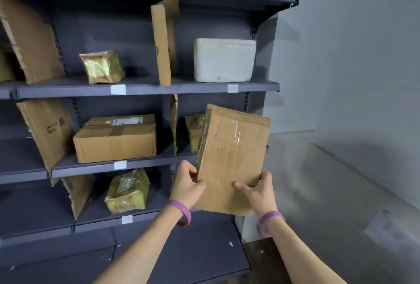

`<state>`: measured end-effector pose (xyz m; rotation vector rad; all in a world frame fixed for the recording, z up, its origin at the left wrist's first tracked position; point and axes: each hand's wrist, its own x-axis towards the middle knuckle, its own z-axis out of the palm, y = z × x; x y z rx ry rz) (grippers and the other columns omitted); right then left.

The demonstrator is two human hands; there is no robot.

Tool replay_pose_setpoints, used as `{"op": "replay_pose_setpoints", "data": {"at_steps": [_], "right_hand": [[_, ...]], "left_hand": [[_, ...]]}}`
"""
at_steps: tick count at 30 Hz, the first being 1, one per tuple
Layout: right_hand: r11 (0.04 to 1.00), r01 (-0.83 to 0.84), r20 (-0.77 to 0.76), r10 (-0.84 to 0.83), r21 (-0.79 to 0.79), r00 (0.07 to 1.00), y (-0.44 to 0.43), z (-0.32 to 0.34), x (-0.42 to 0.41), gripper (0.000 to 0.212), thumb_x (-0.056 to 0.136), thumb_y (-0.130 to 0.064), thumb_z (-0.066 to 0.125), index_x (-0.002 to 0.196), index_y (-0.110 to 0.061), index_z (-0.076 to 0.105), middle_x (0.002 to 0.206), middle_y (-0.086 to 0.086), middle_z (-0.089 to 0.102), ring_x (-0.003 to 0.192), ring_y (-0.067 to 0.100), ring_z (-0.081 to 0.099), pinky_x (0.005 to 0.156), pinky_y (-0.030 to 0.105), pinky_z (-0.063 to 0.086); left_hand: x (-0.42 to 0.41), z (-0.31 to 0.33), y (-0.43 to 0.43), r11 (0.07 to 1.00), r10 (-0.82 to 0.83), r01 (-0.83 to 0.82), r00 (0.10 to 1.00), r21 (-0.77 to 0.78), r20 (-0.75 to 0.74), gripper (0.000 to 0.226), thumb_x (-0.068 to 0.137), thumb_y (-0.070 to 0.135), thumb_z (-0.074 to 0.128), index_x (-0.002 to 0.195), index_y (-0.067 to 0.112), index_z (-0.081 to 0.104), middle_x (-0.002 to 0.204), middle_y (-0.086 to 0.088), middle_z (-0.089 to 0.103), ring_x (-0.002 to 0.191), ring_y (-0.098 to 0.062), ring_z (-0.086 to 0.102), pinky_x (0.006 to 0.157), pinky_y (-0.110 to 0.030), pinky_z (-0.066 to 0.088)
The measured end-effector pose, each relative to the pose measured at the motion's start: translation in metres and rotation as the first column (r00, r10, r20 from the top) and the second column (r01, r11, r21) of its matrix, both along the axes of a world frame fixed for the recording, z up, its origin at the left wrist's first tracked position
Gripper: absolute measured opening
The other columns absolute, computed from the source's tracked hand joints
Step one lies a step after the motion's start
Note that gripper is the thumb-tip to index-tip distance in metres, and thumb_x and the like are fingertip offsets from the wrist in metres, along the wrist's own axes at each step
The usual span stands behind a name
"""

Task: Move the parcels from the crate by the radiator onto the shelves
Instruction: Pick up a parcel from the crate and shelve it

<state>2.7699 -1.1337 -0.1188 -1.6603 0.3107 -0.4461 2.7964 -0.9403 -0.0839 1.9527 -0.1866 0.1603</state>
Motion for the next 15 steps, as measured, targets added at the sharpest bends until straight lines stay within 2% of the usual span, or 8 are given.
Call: {"op": "replay_pose_setpoints", "data": {"at_steps": [2, 5, 7, 9, 11, 13, 15], "right_hand": [[0.998, -0.035, -0.019, 0.034, -0.054, 0.999, 0.002, -0.002, 0.006, 0.060, 0.069, -0.017, 0.085, 0.110, -0.022, 0.042, 0.106, -0.011, 0.053, 0.097, 0.003, 0.054, 0.069, 0.019, 0.041], [0.992, -0.065, -0.006, 0.065, -0.104, 0.998, 0.003, -0.005, 0.016, 0.050, 0.072, -0.009, 0.082, 0.097, -0.029, 0.043, 0.106, -0.004, 0.059, 0.099, 0.015, 0.059, 0.072, 0.024, 0.046], [0.990, -0.086, 0.008, 0.088, -0.114, 0.996, 0.004, -0.007, 0.021, 0.047, 0.074, -0.003, 0.077, 0.095, -0.029, 0.044, 0.106, 0.002, 0.062, 0.100, 0.021, 0.061, 0.075, 0.029, 0.049], [0.989, -0.093, 0.037, 0.098, -0.116, 0.995, 0.006, -0.008, 0.024, 0.048, 0.076, 0.001, 0.075, 0.097, -0.029, 0.044, 0.107, 0.001, 0.061, 0.103, 0.022, 0.061, 0.079, 0.031, 0.051], [0.991, -0.122, 0.092, 0.127, -0.054, 0.988, 0.011, -0.007, 0.025, 0.051, 0.076, -0.007, 0.078, 0.107, -0.029, 0.044, 0.111, -0.004, 0.061, 0.105, 0.014, 0.062, 0.083, 0.029, 0.051], [0.991, -0.133, 0.128, 0.129, 0.020, 0.983, 0.016, -0.005, 0.025, 0.053, 0.076, -0.027, 0.080, 0.116, -0.031, 0.045, 0.114, -0.008, 0.061, 0.100, 0.002, 0.062, 0.085, 0.025, 0.049], [0.990, -0.091, 0.134, 0.076, 0.111, 0.988, 0.016, -0.003, 0.027, 0.040, 0.082, -0.048, 0.071, 0.112, -0.039, 0.046, 0.116, -0.010, 0.060, 0.097, -0.004, 0.059, 0.086, 0.024, 0.044]], "left_hand": [[0.002, 0.002, 0.005, 0.998, -0.023, 0.019, 0.998, -0.062, -0.063, 0.036, 0.079, 0.016, 0.065, 0.098, 0.021, 0.035, 0.095, -0.003, 0.049, 0.080, -0.022, 0.051, 0.073, -0.036, 0.043], [0.003, 0.001, 0.012, 0.993, -0.070, 0.058, 0.991, -0.101, -0.117, 0.058, 0.081, 0.022, 0.067, 0.122, 0.025, 0.026, 0.123, -0.005, 0.051, 0.106, -0.024, 0.056, 0.094, -0.043, 0.046], [0.006, 0.000, 0.018, 0.996, -0.058, 0.049, 0.990, -0.071, -0.125, 0.066, 0.083, 0.025, 0.065, 0.132, 0.025, 0.020, 0.127, -0.001, 0.052, 0.105, -0.022, 0.058, 0.093, -0.042, 0.047], [0.009, 0.000, 0.021, 0.998, -0.044, 0.038, 0.991, -0.049, -0.125, 0.069, 0.085, 0.026, 0.064, 0.136, 0.022, 0.018, 0.124, 0.001, 0.055, 0.100, -0.021, 0.061, 0.090, -0.041, 0.049], [0.010, 0.001, 0.022, 0.999, -0.033, 0.030, 0.996, -0.034, -0.087, 0.062, 0.084, 0.019, 0.062, 0.134, 0.025, 0.026, 0.121, 0.000, 0.057, 0.100, -0.022, 0.061, 0.089, -0.038, 0.049], [0.008, 0.001, 0.022, 0.999, -0.030, 0.030, 1.000, -0.022, -0.008, 0.046, 0.081, 0.009, 0.056, 0.111, 0.039, 0.040, 0.106, 0.005, 0.063, 0.093, -0.017, 0.061, 0.076, -0.029, 0.050], [0.007, -0.001, 0.024, 0.998, -0.046, 0.047, 0.998, -0.028, 0.045, 0.049, 0.080, -0.002, 0.046, 0.095, 0.044, 0.049, 0.095, 0.012, 0.064, 0.088, -0.005, 0.061, 0.072, -0.018, 0.045]]}}
